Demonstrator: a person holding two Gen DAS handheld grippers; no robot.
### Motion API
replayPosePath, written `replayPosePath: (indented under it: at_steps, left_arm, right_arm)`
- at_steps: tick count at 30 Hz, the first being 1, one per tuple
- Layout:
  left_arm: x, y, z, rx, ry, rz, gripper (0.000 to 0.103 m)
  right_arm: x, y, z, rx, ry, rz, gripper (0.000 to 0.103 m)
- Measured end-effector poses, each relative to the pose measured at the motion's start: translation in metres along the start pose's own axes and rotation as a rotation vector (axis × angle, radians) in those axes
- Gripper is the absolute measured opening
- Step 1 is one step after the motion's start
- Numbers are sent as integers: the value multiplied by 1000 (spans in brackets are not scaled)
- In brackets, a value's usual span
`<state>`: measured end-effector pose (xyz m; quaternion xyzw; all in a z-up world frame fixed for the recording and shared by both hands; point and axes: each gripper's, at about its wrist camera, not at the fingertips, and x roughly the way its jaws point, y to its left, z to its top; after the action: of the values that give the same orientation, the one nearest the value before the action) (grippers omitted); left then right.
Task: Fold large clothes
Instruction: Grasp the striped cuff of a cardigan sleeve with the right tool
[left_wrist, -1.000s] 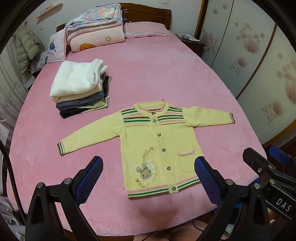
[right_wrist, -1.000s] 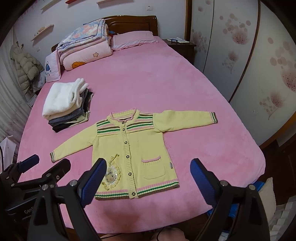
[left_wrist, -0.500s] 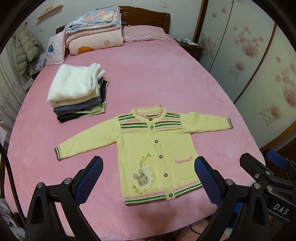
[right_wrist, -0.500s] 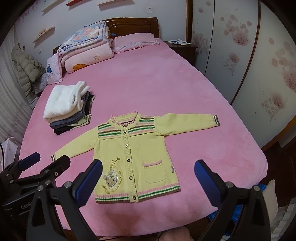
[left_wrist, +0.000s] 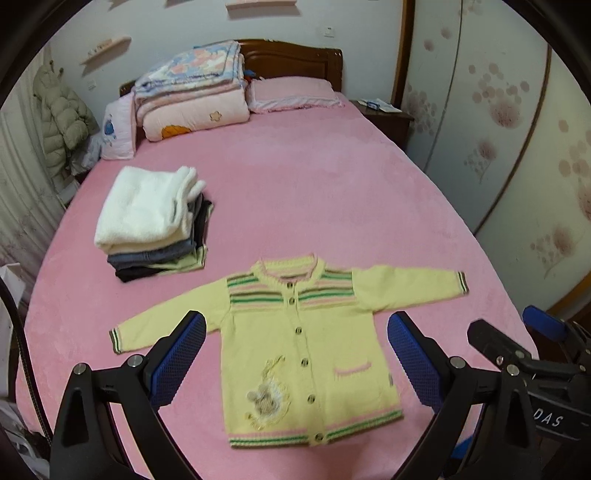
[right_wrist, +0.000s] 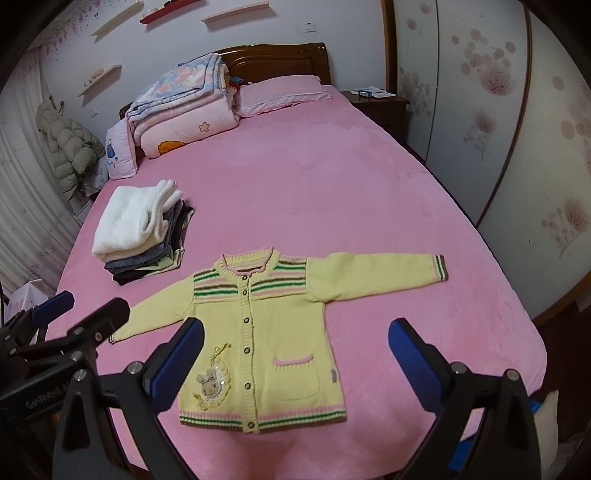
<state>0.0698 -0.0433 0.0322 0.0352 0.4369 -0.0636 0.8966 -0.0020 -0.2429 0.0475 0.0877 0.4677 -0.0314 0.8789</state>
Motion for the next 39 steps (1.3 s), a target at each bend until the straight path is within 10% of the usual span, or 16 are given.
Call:
replayPosePath:
  at_steps: [4,19,23,27,39]
  left_arm:
    - [13,-36,18,32,-3,6,75]
    - [162,-158,44,-20,163,-107,76]
    - [218,-177,38,-26,194,-84,69]
    - [273,-186,24,-41,243,-80,56]
    - [363,-205,-13,-80,374,-86,35]
  right_arm:
    - [12,-34,16,-14,-4,23,101]
    - [133,-198,32,132,157,59,101]
    - [171,-234,32,142,175,30,93]
    - [218,-266,27,187,269,80,57]
    - [289,-342,7,363,338,105,52]
